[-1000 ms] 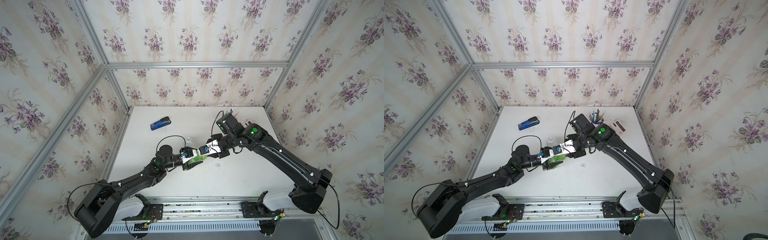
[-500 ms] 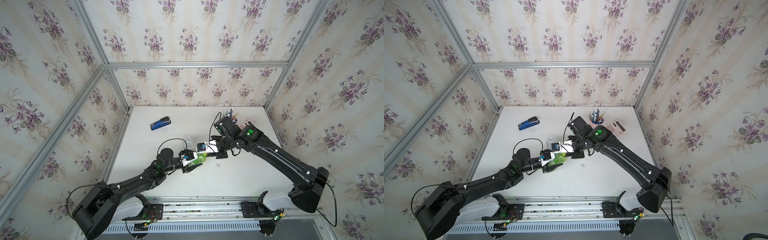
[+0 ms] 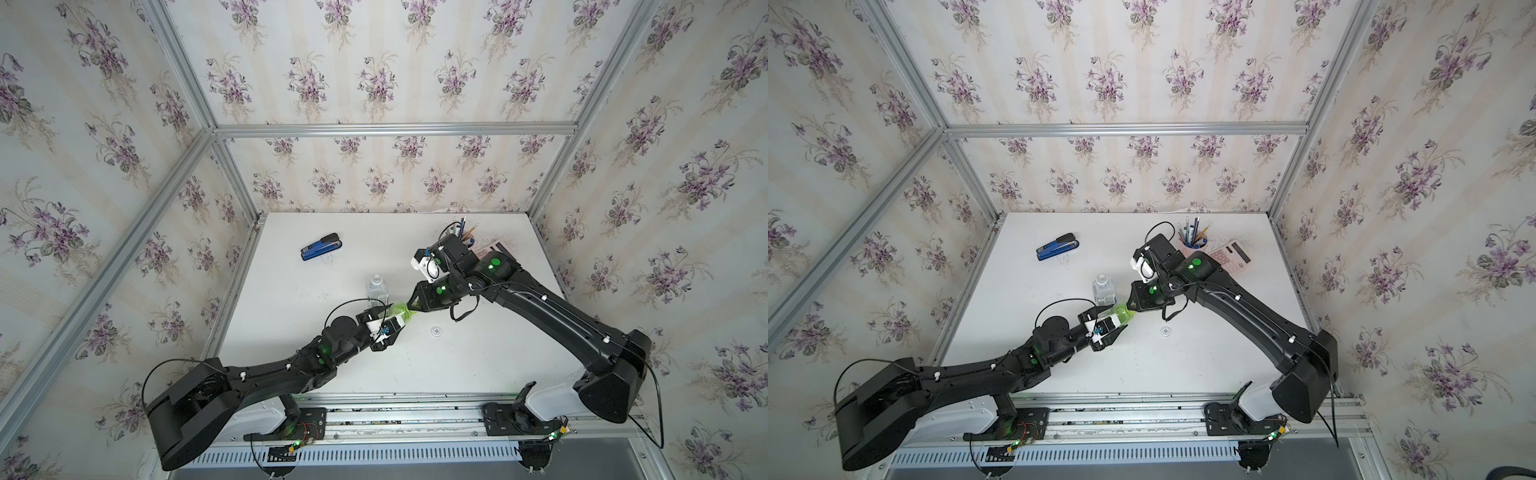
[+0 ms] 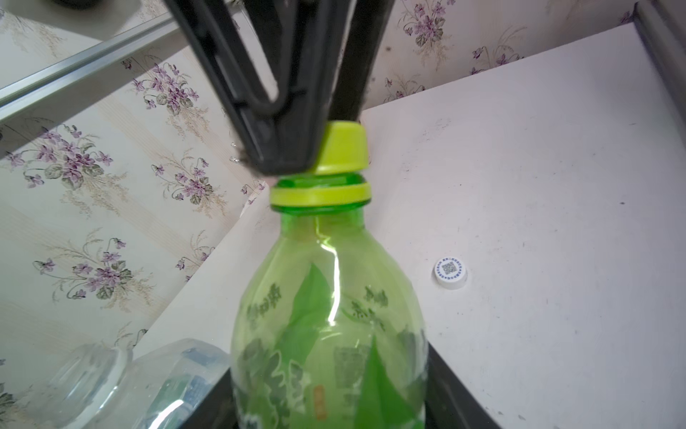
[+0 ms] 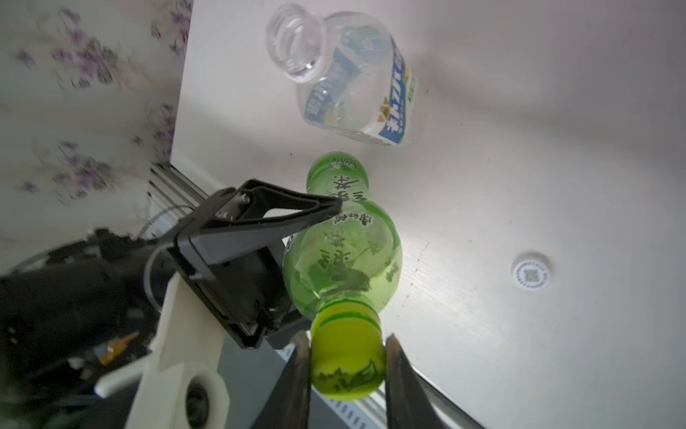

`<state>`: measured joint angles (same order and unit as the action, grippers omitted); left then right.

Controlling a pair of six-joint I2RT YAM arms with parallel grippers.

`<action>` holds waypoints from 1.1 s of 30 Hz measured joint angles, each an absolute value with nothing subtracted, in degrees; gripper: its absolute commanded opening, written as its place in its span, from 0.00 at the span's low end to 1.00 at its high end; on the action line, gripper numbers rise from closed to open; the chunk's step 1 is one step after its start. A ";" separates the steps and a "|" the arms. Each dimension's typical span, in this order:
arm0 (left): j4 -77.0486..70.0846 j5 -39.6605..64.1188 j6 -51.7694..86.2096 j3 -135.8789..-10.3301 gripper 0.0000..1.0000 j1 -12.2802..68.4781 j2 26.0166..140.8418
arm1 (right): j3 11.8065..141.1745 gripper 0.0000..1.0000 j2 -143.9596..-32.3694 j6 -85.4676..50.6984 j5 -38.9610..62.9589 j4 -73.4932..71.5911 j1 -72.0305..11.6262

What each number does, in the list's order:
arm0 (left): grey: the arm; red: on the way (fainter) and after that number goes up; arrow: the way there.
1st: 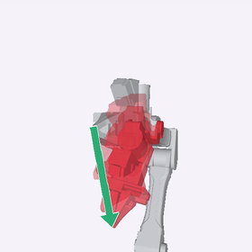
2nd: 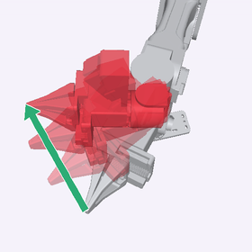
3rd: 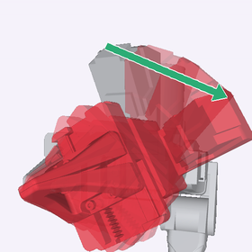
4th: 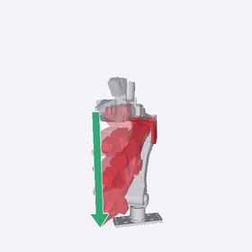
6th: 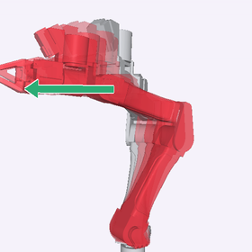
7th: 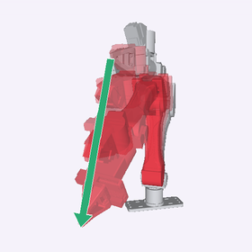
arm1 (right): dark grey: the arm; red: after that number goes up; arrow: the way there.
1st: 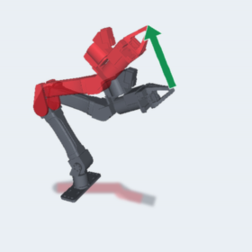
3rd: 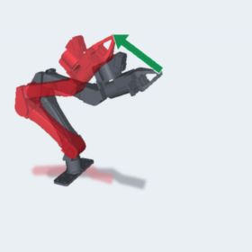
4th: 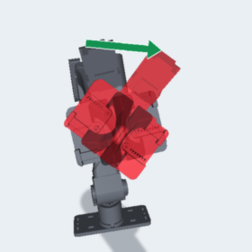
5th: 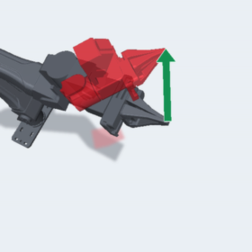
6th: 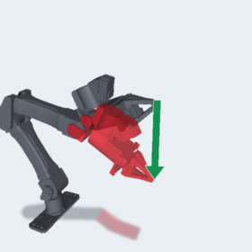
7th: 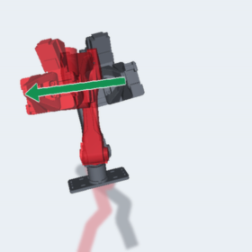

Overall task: Screw on the bottle caps
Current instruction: Screw the bottle cap onto the plastic bottle.

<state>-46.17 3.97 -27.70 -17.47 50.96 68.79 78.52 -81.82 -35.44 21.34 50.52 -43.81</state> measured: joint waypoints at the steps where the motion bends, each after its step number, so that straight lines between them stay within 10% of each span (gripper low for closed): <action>1: -46.57 3.03 -28.47 -17.45 0.61 51.40 69.12 | 76.75 0.34 -80.71 -39.62 21.80 48.95 -43.53; 7: -50.22 3.31 -30.44 -17.67 0.62 51.00 68.58 | 76.01 1.00 -75.59 -43.03 23.46 42.02 -43.88; 17: -39.55 21.47 -26.11 -22.96 0.62 41.25 67.40 | 82.50 0.98 -70.24 5.28 12.45 47.57 -43.88; 33: -31.62 32.80 -25.52 -25.69 0.62 40.05 68.18 | 88.95 0.58 -79.46 63.46 11.49 62.02 -49.98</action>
